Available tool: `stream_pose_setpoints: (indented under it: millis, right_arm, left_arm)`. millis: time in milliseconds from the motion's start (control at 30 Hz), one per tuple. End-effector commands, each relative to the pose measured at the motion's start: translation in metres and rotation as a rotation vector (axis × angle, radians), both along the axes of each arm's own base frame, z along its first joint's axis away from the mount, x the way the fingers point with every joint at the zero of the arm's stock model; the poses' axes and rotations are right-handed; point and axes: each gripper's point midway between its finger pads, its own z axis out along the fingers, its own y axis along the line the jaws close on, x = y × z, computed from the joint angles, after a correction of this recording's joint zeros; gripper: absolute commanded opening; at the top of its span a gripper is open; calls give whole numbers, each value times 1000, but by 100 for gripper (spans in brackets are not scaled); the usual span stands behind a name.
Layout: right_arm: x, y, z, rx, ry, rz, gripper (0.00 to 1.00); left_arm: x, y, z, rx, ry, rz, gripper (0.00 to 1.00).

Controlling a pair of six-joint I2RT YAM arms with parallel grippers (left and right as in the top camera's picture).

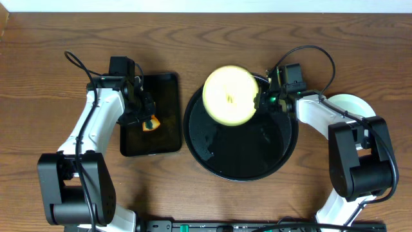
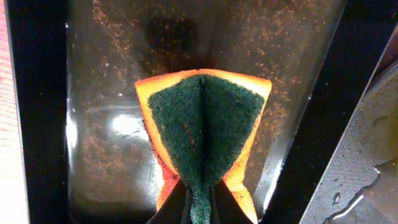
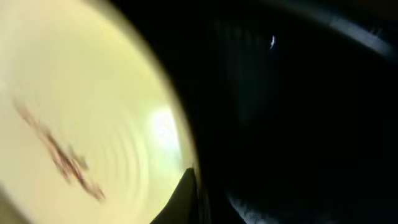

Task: Clean dirty plates on tray and stack at the side
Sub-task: 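Grip the yellow plate rim with the right gripper and tilt it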

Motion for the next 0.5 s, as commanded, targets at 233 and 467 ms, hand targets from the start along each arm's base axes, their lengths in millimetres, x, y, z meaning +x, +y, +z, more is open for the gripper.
stream_pose_setpoints:
  millis: [233,467]
  right_arm:
    - [-42,-15,-23,-93,189,8,1]
    - [-78,-21,-32,-159,317,59,1]
  left_arm:
    - [-1,-8,15,-25,-34,-24,7]
    - [6,-73,55,-175,-197,-209,7]
